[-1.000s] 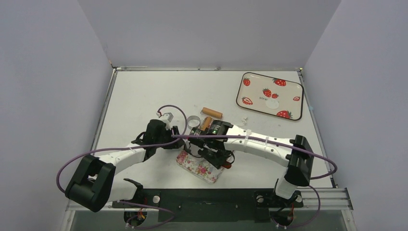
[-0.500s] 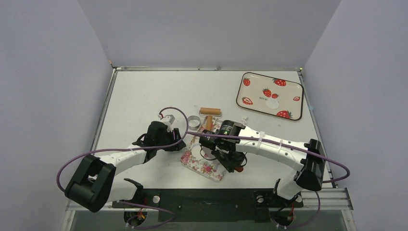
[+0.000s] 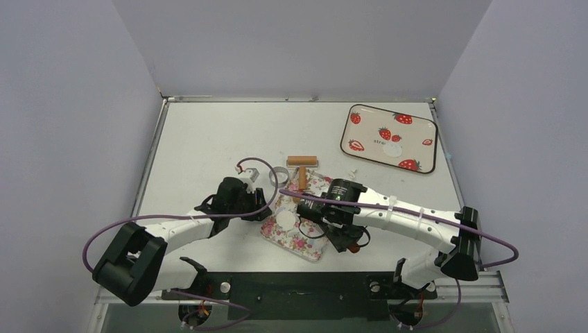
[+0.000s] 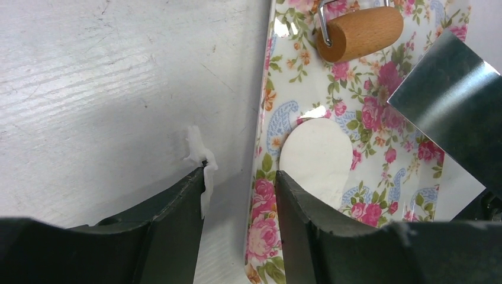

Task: Roll out the dumpling wrappers from the dough
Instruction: Scoop the dumpling wrapper from the work surface.

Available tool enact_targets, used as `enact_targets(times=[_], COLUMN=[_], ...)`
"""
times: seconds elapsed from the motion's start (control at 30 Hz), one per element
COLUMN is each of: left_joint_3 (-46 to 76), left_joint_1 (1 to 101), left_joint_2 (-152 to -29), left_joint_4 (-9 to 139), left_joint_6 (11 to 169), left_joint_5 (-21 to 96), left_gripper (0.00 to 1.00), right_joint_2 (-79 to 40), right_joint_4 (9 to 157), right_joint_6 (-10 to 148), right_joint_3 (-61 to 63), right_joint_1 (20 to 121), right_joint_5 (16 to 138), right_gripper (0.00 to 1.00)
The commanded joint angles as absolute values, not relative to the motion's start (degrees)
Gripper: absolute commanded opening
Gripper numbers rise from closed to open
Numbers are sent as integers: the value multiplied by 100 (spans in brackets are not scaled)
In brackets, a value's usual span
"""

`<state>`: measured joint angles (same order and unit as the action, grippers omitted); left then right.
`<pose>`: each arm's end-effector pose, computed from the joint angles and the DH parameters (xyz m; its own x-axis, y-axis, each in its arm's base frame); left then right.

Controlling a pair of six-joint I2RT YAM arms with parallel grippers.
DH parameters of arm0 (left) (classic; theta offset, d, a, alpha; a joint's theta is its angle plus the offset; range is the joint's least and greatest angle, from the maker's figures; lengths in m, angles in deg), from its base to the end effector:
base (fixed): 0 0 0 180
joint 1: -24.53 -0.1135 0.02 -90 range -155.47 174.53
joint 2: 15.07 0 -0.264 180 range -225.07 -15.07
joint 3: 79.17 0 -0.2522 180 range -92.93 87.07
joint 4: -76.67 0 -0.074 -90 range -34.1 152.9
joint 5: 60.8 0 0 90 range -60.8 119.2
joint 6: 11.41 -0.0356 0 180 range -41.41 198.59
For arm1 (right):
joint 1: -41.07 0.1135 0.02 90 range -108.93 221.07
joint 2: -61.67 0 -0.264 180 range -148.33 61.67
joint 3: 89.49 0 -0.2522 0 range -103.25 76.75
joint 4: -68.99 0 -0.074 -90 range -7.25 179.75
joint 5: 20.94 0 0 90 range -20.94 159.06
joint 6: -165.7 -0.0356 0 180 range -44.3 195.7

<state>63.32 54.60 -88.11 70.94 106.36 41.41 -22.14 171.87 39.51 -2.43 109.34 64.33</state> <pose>0.1953 -0.1218 0.1477 -0.7973 -0.0646 -0.6002 0.2891 0.8319 -0.4737 0.0891 0.2157 0.3067 -0.8460 -0.5332 0.0042 -0.5306 0.8411 -0.1050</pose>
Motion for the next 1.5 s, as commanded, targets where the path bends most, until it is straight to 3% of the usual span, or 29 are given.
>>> enact_targets(times=[0.0, 0.23, 0.6, 1.0, 1.47], left_joint_3=[6386, 6316, 6345, 6284, 6275], left_joint_1=[5505, 5792, 5756, 5758, 5789], left_joint_2=[-8776, -8875, -8947, -9101, -9103], left_joint_4=[7403, 7433, 7336, 7235, 7243], left_joint_6=[10497, 10412, 10478, 10579, 10575], left_joint_5=[4014, 3911, 3688, 3582, 3574], left_gripper=[42, 41, 25, 17, 11], right_joint_2=[-2096, -2469, -2533, -2082, -2224], right_joint_4=[17144, 16507, 16362, 15702, 14809], right_joint_6=[3706, 4230, 4578, 4623, 5267], right_joint_3=[14, 406, 493, 825, 926], right_joint_1=[11041, 11200, 11453, 11804, 11723], right_joint_5=[6269, 6150, 6324, 7096, 7019], right_gripper=[0, 0, 0, 0, 0])
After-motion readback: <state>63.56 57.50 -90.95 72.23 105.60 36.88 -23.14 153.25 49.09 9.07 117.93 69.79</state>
